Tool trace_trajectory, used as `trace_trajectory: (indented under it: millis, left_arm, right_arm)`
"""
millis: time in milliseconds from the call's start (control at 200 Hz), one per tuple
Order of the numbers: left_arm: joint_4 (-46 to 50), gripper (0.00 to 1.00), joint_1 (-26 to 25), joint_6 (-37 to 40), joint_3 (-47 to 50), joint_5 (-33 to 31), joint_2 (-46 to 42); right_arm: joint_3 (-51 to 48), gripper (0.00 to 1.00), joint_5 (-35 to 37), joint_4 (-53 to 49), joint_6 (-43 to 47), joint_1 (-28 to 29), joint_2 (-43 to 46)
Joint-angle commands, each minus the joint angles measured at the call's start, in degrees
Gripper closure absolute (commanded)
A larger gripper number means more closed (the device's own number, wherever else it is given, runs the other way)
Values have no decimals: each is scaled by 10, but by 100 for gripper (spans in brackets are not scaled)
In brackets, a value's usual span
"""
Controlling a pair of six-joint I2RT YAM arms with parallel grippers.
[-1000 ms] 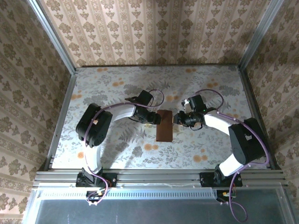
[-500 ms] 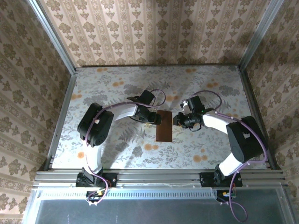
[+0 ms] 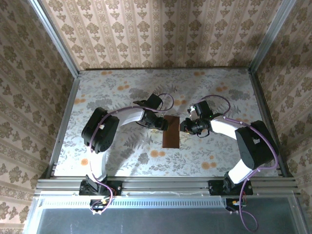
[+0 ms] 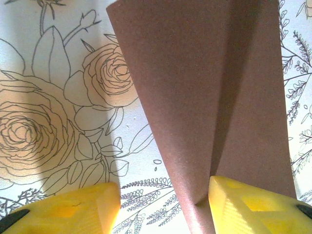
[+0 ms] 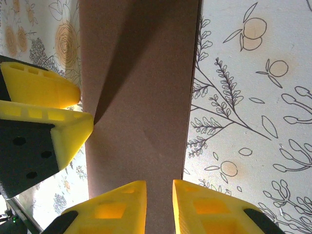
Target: Fold a paper plane with a square sheet of paper (fold left side to right side)
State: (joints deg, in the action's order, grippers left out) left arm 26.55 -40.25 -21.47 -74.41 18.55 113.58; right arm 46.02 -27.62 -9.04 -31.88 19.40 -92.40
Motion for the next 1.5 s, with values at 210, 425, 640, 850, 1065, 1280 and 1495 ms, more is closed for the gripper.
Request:
trace_trajectory:
  millis: [210, 425, 640, 850, 1065, 1280, 1495]
  left_arm:
    - [-1, 46, -17, 18, 16, -15, 60]
    - [-1, 46, -16, 17, 16, -15, 60]
    - [1, 45, -17, 17, 15, -18, 60]
    - [1, 46, -16, 17, 15, -19, 60]
    - [2, 46, -17, 18, 15, -21, 60]
    - [1, 45, -14, 17, 14, -20, 40]
    - [-11, 39, -7, 15, 15, -1, -29]
  right_arm:
    - [-3, 77, 5, 2, -7, 6, 5]
    - [1, 78, 4, 5, -9, 10, 4]
    - [10, 81, -4, 20, -17, 24, -20]
    - [23, 88, -9, 26, -20, 39, -50]
    - [23, 96, -1, 14, -18, 42, -79]
    - [19, 100, 35, -35, -2, 42, -101]
    - [5, 100, 52, -43, 3, 43, -126]
